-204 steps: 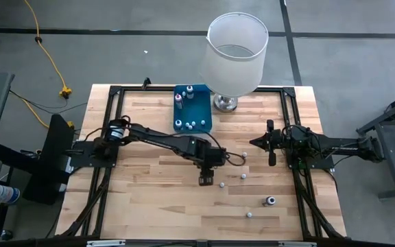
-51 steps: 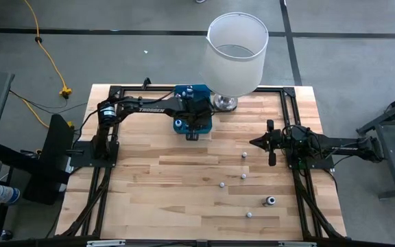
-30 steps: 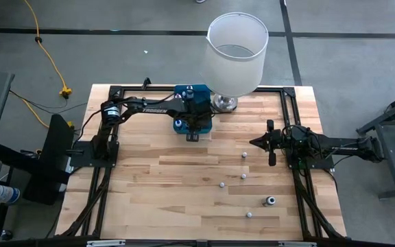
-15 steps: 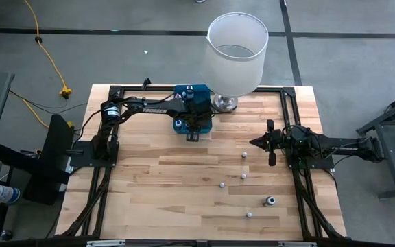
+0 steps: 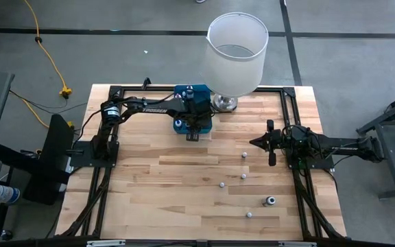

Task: Pick & Place food coloring
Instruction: Put the left small black food coloring bottle into the blue bin, then put the big black food coloring bottle into the blue bin

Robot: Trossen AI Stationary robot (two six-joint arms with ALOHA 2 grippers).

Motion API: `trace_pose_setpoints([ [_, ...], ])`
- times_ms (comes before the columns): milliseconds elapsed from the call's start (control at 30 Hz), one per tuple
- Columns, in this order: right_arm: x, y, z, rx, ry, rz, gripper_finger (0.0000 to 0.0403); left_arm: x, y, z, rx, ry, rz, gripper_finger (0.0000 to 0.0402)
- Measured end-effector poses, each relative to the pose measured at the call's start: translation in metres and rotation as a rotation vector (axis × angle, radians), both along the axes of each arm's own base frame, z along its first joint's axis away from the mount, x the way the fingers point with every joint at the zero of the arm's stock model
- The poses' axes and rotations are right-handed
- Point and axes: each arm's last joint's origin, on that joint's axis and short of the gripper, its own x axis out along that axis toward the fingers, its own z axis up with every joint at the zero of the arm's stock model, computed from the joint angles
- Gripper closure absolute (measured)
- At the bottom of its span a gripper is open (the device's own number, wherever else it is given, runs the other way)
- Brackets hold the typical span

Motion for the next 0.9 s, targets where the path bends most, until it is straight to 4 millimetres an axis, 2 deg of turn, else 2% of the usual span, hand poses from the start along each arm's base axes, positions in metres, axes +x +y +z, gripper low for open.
trace_pose_setpoints([
  [167, 0.000, 0.000, 0.000, 0.000, 0.000, 0.000, 0.0402, 0.000, 0.000, 0.000, 0.025, 0.007, 0.006, 0.0244],
  [567, 0.000, 0.000, 0.000, 0.000, 0.000, 0.000, 0.0402, 0.000, 0.002, 0.001, 0.077, 0.007, 0.028, 0.0243],
  [900, 0.000, 0.000, 0.000, 0.000, 0.000, 0.000, 0.0402, -0.004, 0.004, 0.019, 0.093, -0.040, 0.037, 0.0243],
])
